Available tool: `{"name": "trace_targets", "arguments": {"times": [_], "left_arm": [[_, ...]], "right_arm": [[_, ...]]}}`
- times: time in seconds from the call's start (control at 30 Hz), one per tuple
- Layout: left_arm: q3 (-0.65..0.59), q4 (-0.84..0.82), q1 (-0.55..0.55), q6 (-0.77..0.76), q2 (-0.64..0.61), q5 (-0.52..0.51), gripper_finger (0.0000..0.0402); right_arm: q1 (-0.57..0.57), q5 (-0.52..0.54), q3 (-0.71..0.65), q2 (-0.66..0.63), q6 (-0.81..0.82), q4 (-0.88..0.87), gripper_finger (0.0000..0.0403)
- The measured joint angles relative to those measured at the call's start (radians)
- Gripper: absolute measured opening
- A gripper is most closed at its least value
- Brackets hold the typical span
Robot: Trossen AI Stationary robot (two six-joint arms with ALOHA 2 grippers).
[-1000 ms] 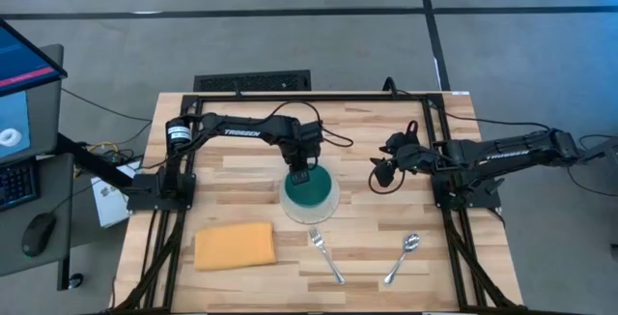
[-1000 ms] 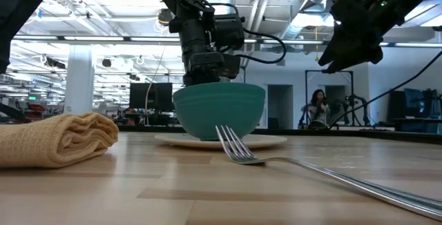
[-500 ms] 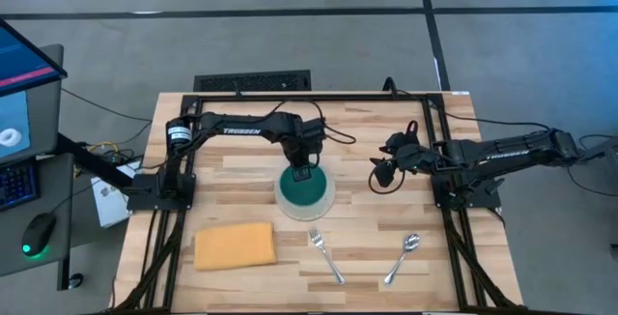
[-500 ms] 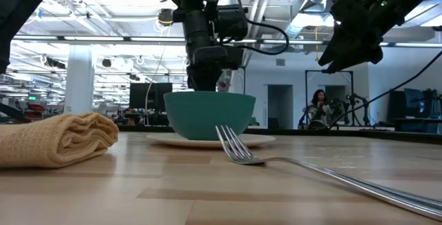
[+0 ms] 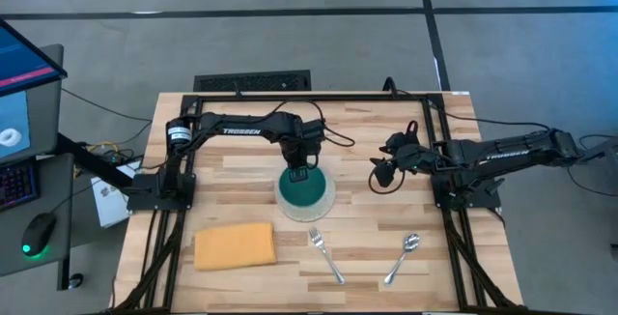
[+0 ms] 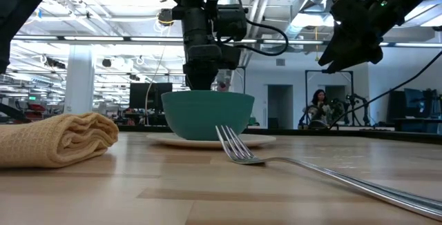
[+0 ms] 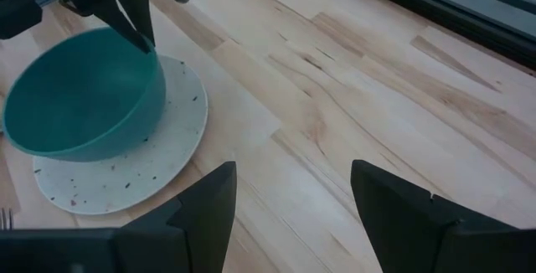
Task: Set table place
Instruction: Put the bowl on the plate, then move the fork from bottom to the right of the plate on the table
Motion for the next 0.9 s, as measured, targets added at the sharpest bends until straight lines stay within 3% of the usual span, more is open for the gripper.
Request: {"name": "trace_targets", "arguments": {"times": [0.4,0.67,0.8,0.9], "left_arm": [[0.000,0.009,-0.001,0.002,-0.027,-0.006,0.0155],[0.000,0.011,-0.012,0.015,-0.198,-0.012,0.0169],[-0.042,0.096,-0.029,0.020,-0.340,-0.089,0.0169],[-0.146,0.210,-0.043,0.014,-0.466,-0.157,0.0169]], "right_arm": [[0.000,0.000,0.000,0.000,0.000,-0.001,0.0260],[0.000,0.000,0.000,0.000,0.000,-0.003,0.0260],[0.001,-0.003,0.000,0.000,0.002,-0.005,0.0260],[0.013,-0.005,0.000,0.000,0.025,-0.014,0.0260]]}}
